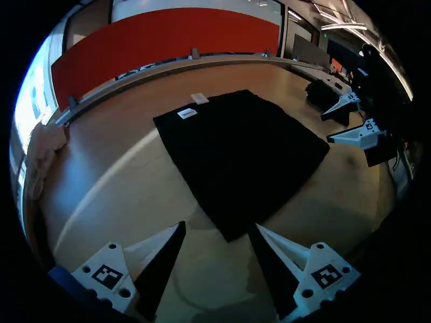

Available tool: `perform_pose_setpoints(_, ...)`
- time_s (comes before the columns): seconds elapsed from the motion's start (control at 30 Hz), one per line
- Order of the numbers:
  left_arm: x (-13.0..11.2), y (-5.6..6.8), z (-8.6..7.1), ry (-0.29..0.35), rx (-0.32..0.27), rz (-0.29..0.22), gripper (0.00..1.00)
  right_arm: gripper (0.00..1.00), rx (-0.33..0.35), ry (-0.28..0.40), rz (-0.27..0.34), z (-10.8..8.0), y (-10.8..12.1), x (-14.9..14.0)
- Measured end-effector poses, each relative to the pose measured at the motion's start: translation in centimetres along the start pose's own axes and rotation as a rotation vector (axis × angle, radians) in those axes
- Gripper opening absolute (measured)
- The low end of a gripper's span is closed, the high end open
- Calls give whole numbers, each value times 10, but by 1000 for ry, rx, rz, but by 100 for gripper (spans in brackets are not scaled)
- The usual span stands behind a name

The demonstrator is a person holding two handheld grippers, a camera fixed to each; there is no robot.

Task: Fold towel

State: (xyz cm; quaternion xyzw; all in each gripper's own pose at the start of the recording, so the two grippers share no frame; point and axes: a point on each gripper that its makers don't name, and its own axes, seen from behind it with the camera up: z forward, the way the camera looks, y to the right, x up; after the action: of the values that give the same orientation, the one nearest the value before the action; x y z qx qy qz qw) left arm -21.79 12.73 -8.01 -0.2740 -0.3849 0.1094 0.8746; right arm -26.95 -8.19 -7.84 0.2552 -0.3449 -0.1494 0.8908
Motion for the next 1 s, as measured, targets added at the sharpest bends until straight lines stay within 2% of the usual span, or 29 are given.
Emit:
perform_pose_setpoints(0.53, -11, 15, 9, -34, -15, 8, 85, 91, 29, -36, -1, 5, -8, -24)
perform_pose_setpoints(0.77, -11, 15, 9, -32, -4, -3, 83, 83, 42, -36, -1, 6, -10, -26)
perform_pose_setpoints(1.0, -11, 11, 10, -38, 21, -17, 73, 68, 67, -43, -5, 7, -17, -29)
